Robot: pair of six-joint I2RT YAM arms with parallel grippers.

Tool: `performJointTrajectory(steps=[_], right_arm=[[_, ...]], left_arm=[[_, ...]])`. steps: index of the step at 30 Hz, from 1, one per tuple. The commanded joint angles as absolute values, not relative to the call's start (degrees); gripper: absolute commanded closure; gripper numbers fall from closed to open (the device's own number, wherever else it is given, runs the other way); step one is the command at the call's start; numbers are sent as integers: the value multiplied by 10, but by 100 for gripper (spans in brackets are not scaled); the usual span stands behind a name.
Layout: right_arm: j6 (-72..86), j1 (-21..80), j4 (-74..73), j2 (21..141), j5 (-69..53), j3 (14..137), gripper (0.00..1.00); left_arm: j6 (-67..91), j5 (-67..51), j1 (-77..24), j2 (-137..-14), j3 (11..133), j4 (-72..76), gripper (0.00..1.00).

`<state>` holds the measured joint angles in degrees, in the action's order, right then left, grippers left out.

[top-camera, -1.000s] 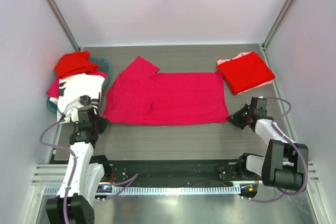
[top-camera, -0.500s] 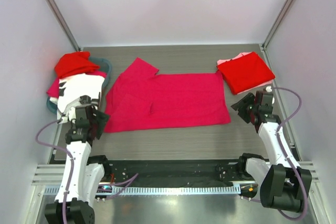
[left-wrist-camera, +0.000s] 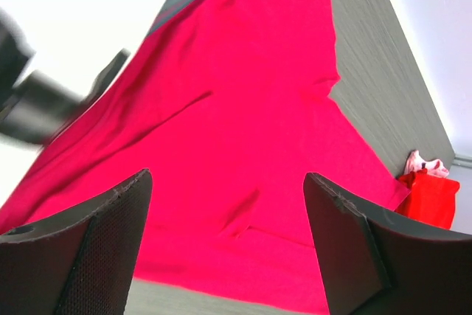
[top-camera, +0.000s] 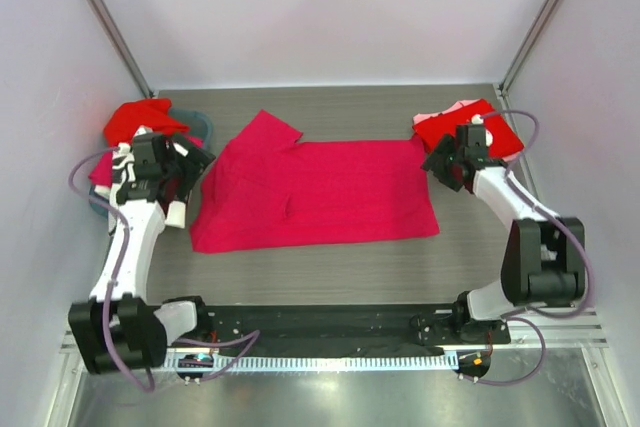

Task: Fold and stack the t-shirts
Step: Fold the tshirt

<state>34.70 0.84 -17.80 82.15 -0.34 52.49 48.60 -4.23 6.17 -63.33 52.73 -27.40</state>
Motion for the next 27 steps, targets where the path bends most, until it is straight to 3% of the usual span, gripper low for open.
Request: performJointTrajectory(steps=[1, 10, 22, 27], right_arm=[[330, 31, -134, 880, 45, 585, 34], [313, 36, -107, 1076, 75, 726, 35], [301, 36, -96, 1180, 90, 825, 37], [296, 36, -88, 1201, 83, 845, 45]], left_arm=[[475, -83, 53, -713, 579, -194, 16], [466, -56, 5, -882, 709, -162, 16], [478, -25, 5, -1067, 881, -159, 18], [480, -40, 5, -1142, 945, -147, 20]])
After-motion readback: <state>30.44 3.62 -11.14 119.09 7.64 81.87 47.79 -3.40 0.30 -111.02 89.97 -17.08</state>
